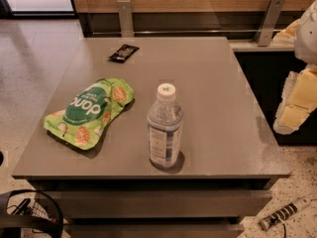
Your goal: Move blue plastic bottle near rxbar chocolate
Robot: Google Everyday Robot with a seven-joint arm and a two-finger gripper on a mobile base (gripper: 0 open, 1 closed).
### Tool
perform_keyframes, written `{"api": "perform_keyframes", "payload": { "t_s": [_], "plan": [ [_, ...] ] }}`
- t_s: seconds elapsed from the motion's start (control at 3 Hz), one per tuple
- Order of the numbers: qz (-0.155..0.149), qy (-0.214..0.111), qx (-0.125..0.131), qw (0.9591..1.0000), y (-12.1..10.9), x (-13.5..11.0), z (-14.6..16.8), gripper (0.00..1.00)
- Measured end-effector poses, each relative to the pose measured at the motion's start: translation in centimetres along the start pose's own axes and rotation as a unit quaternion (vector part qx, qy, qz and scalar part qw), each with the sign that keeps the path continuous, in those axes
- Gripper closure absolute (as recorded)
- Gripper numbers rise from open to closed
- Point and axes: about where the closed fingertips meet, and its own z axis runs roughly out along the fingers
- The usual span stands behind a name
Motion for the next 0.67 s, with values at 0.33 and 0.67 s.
{"api": "perform_keyframes", "payload": {
  "t_s": [0.33, 0.67],
  "plan": [
    [0.000, 0.000, 0.000, 1.0000, 0.00, 0.00, 0.00, 0.00],
    [0.003, -0.050, -0.010, 0.9987, 0.51, -0.66, 0.91, 0.00]
  ]
}}
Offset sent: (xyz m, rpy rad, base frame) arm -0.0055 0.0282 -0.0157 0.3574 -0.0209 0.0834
